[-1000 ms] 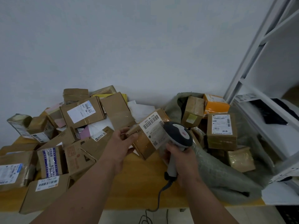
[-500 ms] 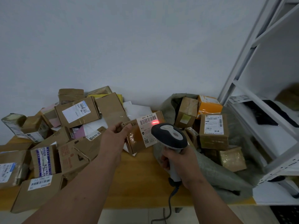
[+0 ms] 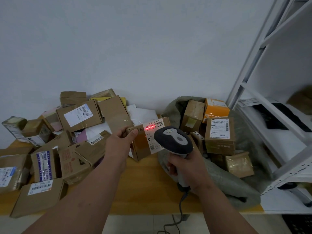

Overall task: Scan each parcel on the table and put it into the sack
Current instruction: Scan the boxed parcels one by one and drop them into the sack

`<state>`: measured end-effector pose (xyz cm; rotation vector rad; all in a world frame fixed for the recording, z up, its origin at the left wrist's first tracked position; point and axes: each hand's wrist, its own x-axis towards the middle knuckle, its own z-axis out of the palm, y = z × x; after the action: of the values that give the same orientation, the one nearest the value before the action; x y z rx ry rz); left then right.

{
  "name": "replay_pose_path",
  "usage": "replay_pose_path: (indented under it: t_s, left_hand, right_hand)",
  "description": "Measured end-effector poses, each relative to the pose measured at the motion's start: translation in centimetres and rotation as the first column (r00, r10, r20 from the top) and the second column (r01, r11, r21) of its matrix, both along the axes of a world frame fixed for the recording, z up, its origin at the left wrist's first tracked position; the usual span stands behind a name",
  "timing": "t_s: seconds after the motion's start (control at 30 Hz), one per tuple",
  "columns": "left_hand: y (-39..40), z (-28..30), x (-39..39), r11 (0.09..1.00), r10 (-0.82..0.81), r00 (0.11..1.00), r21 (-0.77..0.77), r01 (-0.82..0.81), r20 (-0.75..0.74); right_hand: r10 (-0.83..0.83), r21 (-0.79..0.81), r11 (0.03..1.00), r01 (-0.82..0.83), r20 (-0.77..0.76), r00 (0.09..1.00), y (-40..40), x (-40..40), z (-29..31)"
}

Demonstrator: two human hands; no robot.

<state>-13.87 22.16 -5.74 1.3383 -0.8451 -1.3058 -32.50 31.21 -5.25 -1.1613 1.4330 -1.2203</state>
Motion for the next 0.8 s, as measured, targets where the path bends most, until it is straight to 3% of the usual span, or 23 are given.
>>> replay_pose_path:
  t_s: [0.27, 0.37, 0.5, 0.67, 0.8]
  left_hand:
    - [-0.3, 0.1, 0.6, 0.997, -0.073, 0.997, -0.016, 0.073, 0.005]
    - [-0.4, 0.5, 0.8, 0.996, -0.090, 0.995, 0.000, 0.090, -0.035]
    - [-0.2, 1.1, 0.3, 0.984, -0.148, 0.978, 0.072, 0.160, -0.146]
    - [-0.1, 2.2, -1.9, 0.941, -0.285, 0.935, 0.123, 0.315, -0.209]
    - [0.0, 2.6, -5.0, 0.891, -0.414, 0.897, 0.135, 0.434, -0.154]
  right_hand:
    - [-0.080, 0.009, 0.997, 0.080, -0.001, 0.997, 0.6, 1.2, 0.1]
    - [-0.235, 0.034, 0.972, 0.234, 0.015, 0.972, 0.7, 1.6, 0.3]
    - [-0.435, 0.091, 0.900, 0.425, 0.174, 0.884, 0.4, 2.2, 0.1]
    - [-0.494, 0.072, 0.865, 0.496, 0.288, 0.820, 0.0, 2.9, -0.5]
    - [-0.534, 0.066, 0.835, 0.547, 0.337, 0.775, 0.0, 1.5, -0.6]
